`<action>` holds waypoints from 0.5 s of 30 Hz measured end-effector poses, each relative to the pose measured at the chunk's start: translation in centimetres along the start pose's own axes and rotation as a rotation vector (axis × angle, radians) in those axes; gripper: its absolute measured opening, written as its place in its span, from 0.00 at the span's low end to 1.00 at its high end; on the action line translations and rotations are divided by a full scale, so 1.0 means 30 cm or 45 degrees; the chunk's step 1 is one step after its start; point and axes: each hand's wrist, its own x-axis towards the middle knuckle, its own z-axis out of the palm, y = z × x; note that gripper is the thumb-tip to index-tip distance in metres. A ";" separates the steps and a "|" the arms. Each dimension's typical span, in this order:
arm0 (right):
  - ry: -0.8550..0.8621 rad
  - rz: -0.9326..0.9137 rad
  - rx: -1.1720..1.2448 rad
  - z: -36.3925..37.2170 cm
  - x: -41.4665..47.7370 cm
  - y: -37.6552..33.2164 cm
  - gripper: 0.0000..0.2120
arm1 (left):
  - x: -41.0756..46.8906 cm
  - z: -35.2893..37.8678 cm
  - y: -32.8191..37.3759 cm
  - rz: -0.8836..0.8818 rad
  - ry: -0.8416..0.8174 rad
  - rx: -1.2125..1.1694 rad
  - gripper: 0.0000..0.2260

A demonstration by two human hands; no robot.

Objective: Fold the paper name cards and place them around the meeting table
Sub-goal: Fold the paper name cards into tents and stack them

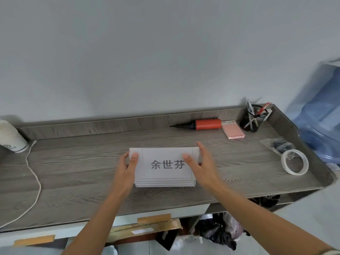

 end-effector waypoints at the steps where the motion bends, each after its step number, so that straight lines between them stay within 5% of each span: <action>1: -0.010 -0.011 0.018 0.006 0.002 0.001 0.41 | -0.003 0.006 -0.002 0.030 0.027 0.003 0.28; 11: 0.178 0.015 0.323 0.047 -0.117 -0.027 0.10 | -0.030 0.034 0.066 0.091 -0.174 -0.137 0.12; 15: 0.359 0.140 0.355 0.007 -0.269 0.002 0.14 | -0.127 0.059 0.083 0.138 -0.378 -0.088 0.08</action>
